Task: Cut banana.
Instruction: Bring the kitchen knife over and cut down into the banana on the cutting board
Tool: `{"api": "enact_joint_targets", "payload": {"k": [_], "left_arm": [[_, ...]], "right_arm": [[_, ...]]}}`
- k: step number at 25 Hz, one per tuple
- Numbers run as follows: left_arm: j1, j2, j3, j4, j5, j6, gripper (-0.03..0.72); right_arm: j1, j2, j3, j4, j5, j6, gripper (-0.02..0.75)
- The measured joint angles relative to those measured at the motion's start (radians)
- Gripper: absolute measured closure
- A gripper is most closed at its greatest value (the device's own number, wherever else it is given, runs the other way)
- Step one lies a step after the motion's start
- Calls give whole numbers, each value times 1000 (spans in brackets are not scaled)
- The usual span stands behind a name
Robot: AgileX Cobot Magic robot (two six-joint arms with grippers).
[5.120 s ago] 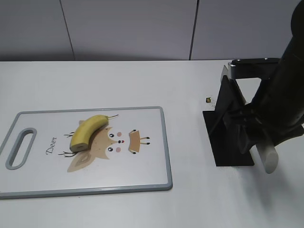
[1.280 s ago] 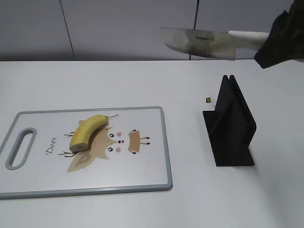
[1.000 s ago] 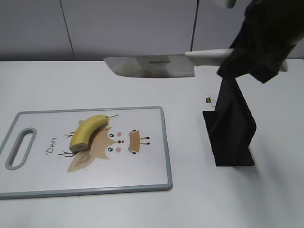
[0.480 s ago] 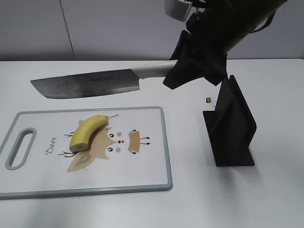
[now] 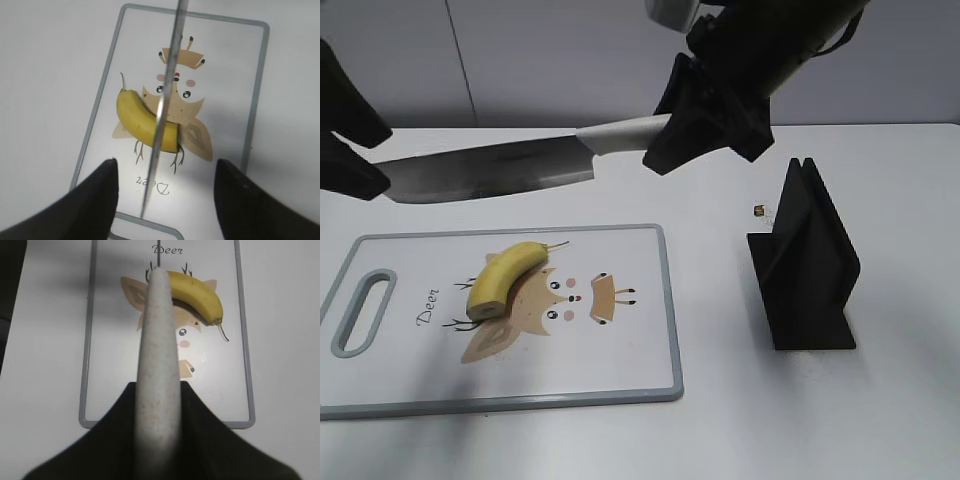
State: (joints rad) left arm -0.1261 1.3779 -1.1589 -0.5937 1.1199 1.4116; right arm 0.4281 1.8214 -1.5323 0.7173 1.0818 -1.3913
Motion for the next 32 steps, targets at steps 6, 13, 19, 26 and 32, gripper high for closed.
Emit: {"api": "enact_joint_targets", "payload": {"k": [6, 13, 19, 26, 32], "left_arm": [[0, 70, -1, 6, -46, 3, 99], [0, 113, -1, 9, -49, 3, 113], [0, 116, -1, 9, -49, 3, 363], [-4, 116, -1, 35, -40, 16, 685], [-7, 134, -1, 80, -86, 20, 690]], "right_arm": [[0, 13, 0, 21, 20, -3, 573], [0, 25, -2, 77, 17, -19, 573], [4, 62, -3, 85, 8, -23, 573], [5, 66, -3, 95, -14, -47, 573], [41, 99, -7, 35, -80, 0, 573]]}}
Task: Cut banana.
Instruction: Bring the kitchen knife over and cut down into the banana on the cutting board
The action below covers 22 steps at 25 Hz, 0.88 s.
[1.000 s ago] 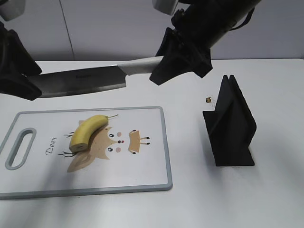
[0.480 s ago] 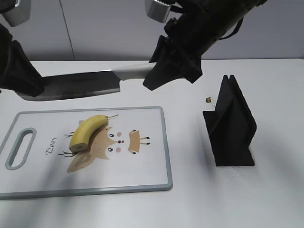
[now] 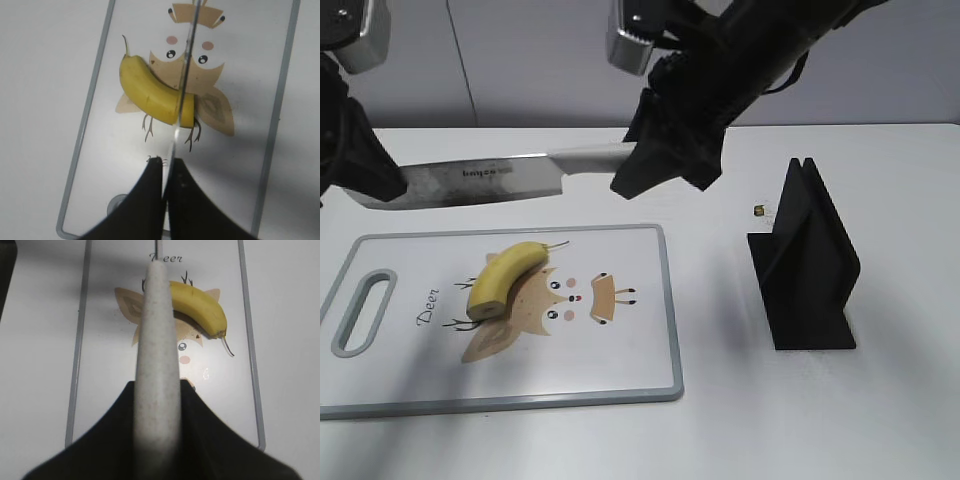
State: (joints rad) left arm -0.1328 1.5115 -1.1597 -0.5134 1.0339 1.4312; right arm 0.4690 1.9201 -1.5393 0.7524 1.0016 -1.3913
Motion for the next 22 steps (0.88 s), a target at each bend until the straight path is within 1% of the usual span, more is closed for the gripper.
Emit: {"api": "enact_joint_targets", "payload": {"k": [4, 10, 17, 22], "left_arm": [[0, 51, 0, 41, -2, -19, 690], [-1, 127, 5, 56, -17, -76, 690], [-2, 138, 135, 42, -150, -95, 688], [-4, 138, 219, 4, -237, -96, 688]], "right_arm": [[47, 41, -5, -104, -42, 85, 573], [55, 105, -5, -136, -70, 106, 573], [64, 156, -7, -159, -88, 113, 572], [67, 180, -7, -169, -99, 109, 563]]}}
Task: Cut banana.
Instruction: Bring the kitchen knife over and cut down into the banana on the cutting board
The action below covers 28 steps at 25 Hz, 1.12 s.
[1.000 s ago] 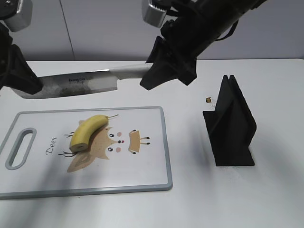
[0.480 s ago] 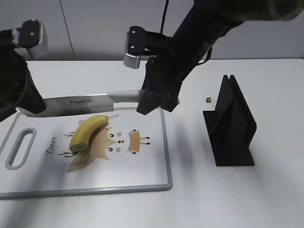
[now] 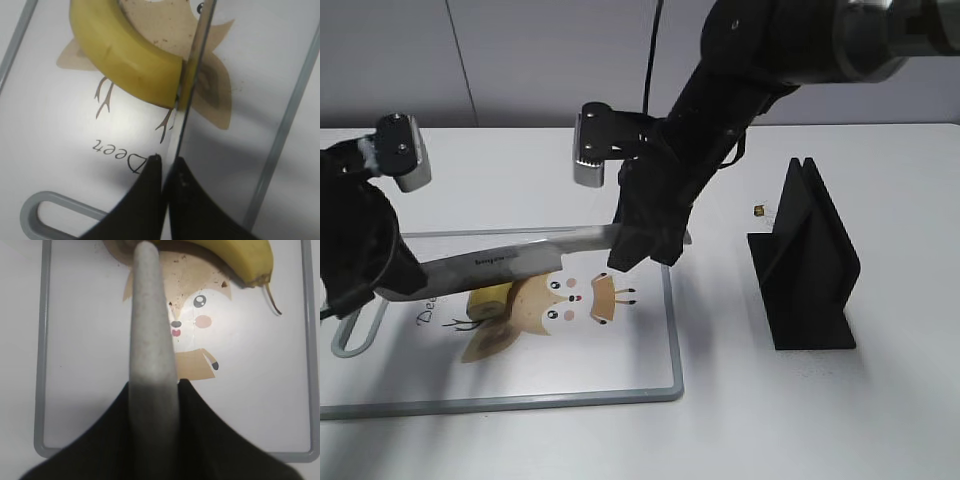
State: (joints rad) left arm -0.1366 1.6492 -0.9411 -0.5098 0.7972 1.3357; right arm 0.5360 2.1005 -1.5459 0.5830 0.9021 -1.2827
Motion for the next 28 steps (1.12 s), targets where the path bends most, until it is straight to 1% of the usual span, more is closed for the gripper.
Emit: {"api": "enact_joint_targets", "payload": {"k": [3, 7, 19, 28], "left_arm": [[-1, 0, 31, -8, -44, 0, 687], [-1, 0, 40, -3, -87, 1, 686], [-1, 6, 43, 2, -128, 4, 686], [-1, 99, 40, -28, -126, 6, 685]], "right_arm": [[2, 19, 0, -1, -11, -4, 561], [2, 35, -1, 2, -43, -6, 556], [3, 47, -3, 2, -79, -6, 553], [2, 106, -11, -4, -77, -6, 551]]}}
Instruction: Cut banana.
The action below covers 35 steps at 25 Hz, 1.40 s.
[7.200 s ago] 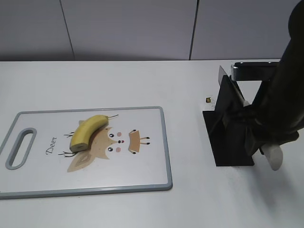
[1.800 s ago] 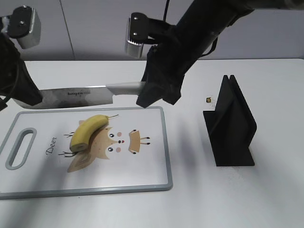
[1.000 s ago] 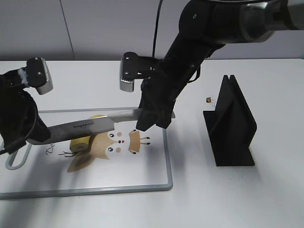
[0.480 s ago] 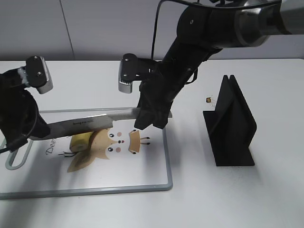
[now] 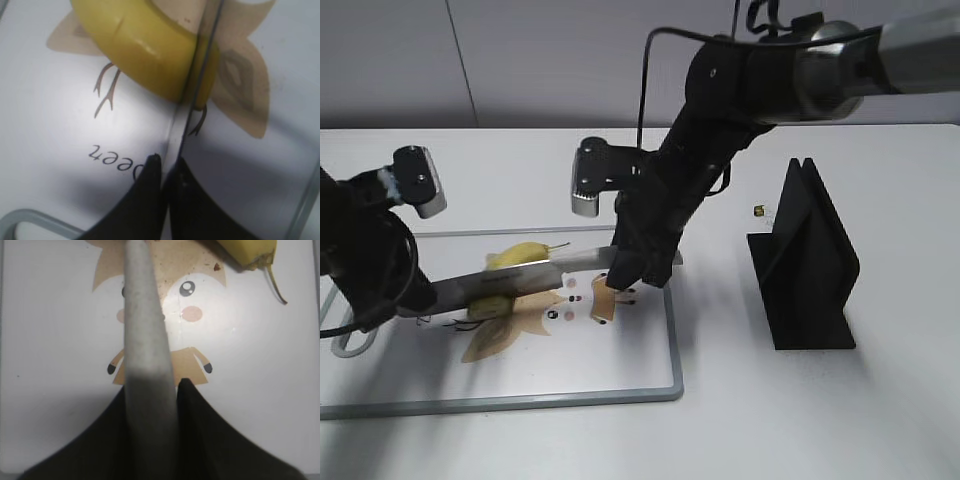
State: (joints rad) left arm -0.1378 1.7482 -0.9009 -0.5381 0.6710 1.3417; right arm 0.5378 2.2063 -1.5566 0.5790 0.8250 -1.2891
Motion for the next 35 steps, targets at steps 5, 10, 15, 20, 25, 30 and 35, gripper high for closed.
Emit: {"api": "enact_joint_targets", "payload": {"k": [5, 10, 15, 20, 25, 30, 35], "left_arm": [[1, 75, -11, -5, -10, 5, 680], [4, 92, -23, -15, 5, 8, 676], [4, 78, -24, -14, 10, 8, 676], [1, 38, -6, -16, 6, 0, 676], [0, -69, 0, -12, 20, -4, 676], [0, -157, 1, -5, 35, -5, 676], [0, -206, 1, 1, 44, -6, 678]], "right_arm": [[-2, 62, -6, 3, -8, 2, 546], [-5, 75, -14, 3, -7, 4, 543], [-5, 68, -24, 0, 4, 11, 543], [-1, 20, -17, -17, 17, 13, 543], [-1, -64, -14, -28, 27, 14, 543], [-1, -118, -14, -30, 38, 15, 545], [-1, -145, -14, -30, 44, 14, 545]]}}
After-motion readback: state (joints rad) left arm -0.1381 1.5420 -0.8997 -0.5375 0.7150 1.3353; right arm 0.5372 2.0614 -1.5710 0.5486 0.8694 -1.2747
